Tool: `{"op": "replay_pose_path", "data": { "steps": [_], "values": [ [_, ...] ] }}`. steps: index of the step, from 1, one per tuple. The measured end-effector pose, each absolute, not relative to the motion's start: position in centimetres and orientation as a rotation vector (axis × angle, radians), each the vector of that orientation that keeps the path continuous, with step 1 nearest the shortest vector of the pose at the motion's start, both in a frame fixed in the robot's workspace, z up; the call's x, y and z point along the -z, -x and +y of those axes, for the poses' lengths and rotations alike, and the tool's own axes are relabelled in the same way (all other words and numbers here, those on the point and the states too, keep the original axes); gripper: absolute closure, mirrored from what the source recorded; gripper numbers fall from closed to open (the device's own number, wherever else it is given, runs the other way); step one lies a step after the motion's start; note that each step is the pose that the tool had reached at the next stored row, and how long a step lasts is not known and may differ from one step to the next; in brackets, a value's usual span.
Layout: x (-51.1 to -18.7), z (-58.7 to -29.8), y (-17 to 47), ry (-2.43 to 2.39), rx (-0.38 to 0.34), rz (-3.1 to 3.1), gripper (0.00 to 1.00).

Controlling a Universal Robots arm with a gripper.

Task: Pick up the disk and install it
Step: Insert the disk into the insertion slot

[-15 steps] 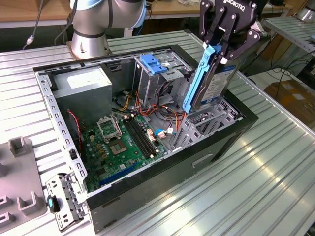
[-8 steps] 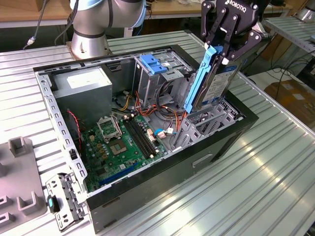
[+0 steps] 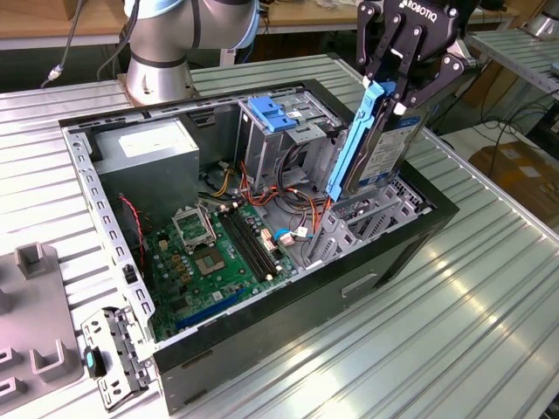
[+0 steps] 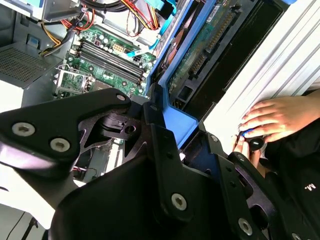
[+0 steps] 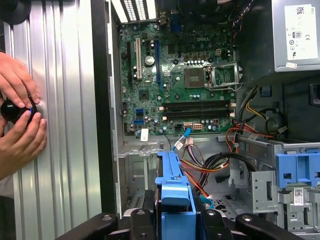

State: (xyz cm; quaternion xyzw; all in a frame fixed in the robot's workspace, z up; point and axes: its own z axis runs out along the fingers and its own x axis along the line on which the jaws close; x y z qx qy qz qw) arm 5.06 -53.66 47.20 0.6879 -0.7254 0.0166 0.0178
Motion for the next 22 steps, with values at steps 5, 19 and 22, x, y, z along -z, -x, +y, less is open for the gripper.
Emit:
{"op": "replay_pose_path", "data": {
  "steps": [5,19,22],
  "values": [
    [-47.1,-53.7,-5.1,-2.151,-0.086,-2.27,0.63],
    [-45.9,-54.6,-5.0,-2.157,-0.077,-2.273,0.63],
    [-45.6,-54.7,-5.0,-2.156,-0.076,-2.273,0.63]
  ]
}}
